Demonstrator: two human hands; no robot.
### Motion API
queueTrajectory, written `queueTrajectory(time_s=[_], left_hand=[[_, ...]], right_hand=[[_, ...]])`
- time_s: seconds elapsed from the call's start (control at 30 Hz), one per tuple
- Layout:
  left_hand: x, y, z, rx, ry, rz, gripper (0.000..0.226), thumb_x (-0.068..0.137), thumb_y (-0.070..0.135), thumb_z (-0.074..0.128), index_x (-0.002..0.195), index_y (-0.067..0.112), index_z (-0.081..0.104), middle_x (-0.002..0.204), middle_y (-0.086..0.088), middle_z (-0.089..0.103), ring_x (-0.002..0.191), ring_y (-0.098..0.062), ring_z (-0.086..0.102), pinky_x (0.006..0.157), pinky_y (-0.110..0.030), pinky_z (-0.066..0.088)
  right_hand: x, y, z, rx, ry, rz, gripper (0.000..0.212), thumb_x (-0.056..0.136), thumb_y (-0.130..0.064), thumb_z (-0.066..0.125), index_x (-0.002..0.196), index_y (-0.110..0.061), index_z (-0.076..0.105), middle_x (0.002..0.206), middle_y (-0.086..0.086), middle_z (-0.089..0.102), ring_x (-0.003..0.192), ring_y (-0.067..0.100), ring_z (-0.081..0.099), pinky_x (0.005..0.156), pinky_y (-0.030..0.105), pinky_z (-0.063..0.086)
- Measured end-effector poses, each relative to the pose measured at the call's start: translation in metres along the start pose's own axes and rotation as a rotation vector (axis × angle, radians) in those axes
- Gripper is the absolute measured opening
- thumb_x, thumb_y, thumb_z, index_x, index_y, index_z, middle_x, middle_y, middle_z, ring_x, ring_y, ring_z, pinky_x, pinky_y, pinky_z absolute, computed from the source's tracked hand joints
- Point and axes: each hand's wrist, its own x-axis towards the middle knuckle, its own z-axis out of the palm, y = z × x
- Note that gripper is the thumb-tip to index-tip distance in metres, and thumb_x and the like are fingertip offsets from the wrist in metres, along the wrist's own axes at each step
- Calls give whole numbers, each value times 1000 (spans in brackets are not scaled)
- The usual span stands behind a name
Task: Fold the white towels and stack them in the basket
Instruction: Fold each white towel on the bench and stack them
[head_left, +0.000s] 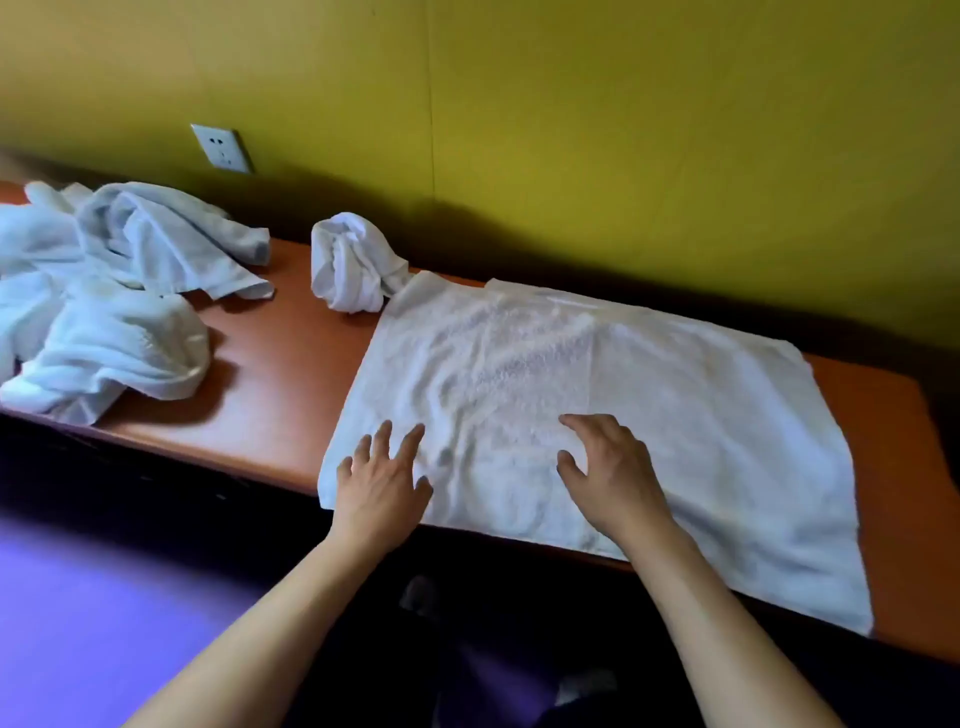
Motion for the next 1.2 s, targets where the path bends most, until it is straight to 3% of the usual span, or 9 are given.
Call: queueTrajectory(time_s=[0.17,0.3,0.47,0.57,0.8,0.9,0.97,1.1,1.2], left_hand=[[15,-34,-11,-123,22,-315,73,95,39,54,155,29,14,154,-13,25,132,-37,36,95,-52,43],[24,-50,-9,-179,46,-405,73,92,36,63,149,14,24,130,-15,45,118,-39,46,83,-47,48],[27,-56,9,-254,133,-465,46,88,21,69,126,5,49,115,-20,56,106,-41,55,75,-45,49],[32,-62,22,-335,152,-513,37,82,12,71,112,5,51,105,-19,53,96,-43,56,74,-44,43],[25,-63,32,-359,199,-462,17,86,29,69,92,19,56,93,0,53,89,-32,54,71,-42,46],[14,-63,26,-485,261,-332,24,84,24,70,85,26,47,84,8,51,78,-20,50,63,-38,43],[8,-61,19,-567,249,-356,26,85,27,67,84,27,41,77,8,54,73,-10,51,60,-32,43],[3,-54,7,-661,285,-356,24,84,29,71,87,28,47,76,14,59,71,-8,54,60,-24,44],[0,-43,-1,-679,280,-230,24,85,22,74,87,28,51,81,14,59,72,-8,55,64,-25,46]], right_hand=[[26,-30,11,13,-66,-40,45,98,-34,53,143,-27,50,141,0,52,123,25,52,104,39,37],[67,-57,21,9,-113,-114,45,99,-35,52,143,-27,48,139,3,52,124,26,51,105,39,36],[150,-98,30,-31,-95,-235,45,98,-32,52,141,-24,50,133,9,54,120,30,53,102,42,39],[205,-128,41,-103,-94,-322,44,98,-31,51,141,-23,50,130,10,55,118,30,55,99,44,42],[288,-176,89,-354,-117,-615,35,100,-28,48,133,-31,59,128,7,55,119,28,53,101,43,42],[296,-182,102,-459,-290,-609,38,105,-40,35,138,-32,53,136,8,52,119,28,54,99,44,40],[296,-180,106,-496,-301,-542,43,105,-45,30,138,-27,50,130,10,57,112,30,59,89,44,44],[300,-167,107,-198,-165,-357,40,102,-46,44,122,-14,57,112,11,64,103,30,63,75,35,44],[298,-151,89,189,-4,-199,26,93,-27,65,109,-7,61,108,9,66,101,27,65,72,29,44]])
